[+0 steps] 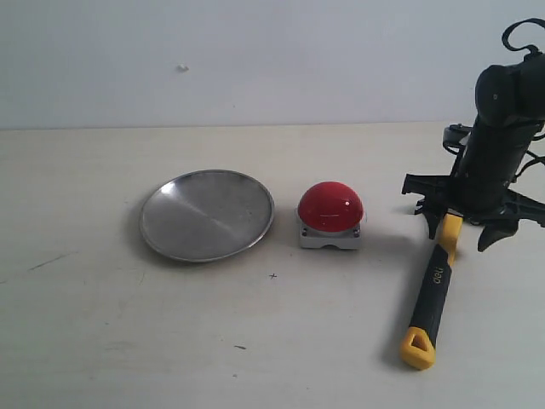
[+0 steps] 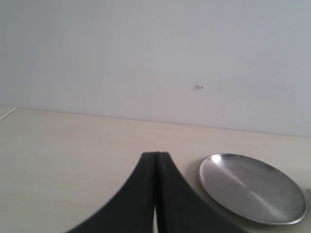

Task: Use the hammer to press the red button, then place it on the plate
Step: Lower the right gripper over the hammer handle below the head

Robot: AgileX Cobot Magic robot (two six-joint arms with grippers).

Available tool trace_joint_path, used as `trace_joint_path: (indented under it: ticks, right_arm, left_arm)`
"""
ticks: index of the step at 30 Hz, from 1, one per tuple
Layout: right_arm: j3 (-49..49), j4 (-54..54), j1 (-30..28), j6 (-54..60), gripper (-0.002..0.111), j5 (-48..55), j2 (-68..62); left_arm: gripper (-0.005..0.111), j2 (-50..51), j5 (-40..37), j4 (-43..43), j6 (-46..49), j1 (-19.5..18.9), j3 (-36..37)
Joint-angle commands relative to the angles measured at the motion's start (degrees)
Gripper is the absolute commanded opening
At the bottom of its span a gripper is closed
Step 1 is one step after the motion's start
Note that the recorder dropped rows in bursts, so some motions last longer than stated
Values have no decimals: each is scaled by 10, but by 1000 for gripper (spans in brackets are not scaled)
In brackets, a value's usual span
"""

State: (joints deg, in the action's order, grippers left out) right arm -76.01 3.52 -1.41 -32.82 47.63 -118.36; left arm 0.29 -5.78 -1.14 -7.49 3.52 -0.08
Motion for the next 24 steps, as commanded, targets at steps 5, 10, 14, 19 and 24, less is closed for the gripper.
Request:
trace_joint_path:
  ticks: [5,10,14,19,24]
  right_arm:
    - [-4,-5,1,-29,62,-71,-10]
    - [-4,-4,1,-34,62,-85,-10]
    - [-4,-4,0,-34,62,-87,-15]
    - [-4,-3,0,-36,62,-86,-24]
    - [-4,36,0,-69,62,-87,-26]
  left_arm:
    - [0,-3,3,-1,-2,-2,1]
    - [0,-3,3,-1,-2,-2,1]
    - [0,-3,3,-1,-2,-2,1]
    - [0,-3,3,-1,-2,-2,1]
    - [0,-3,3,-1,-2,-2,1]
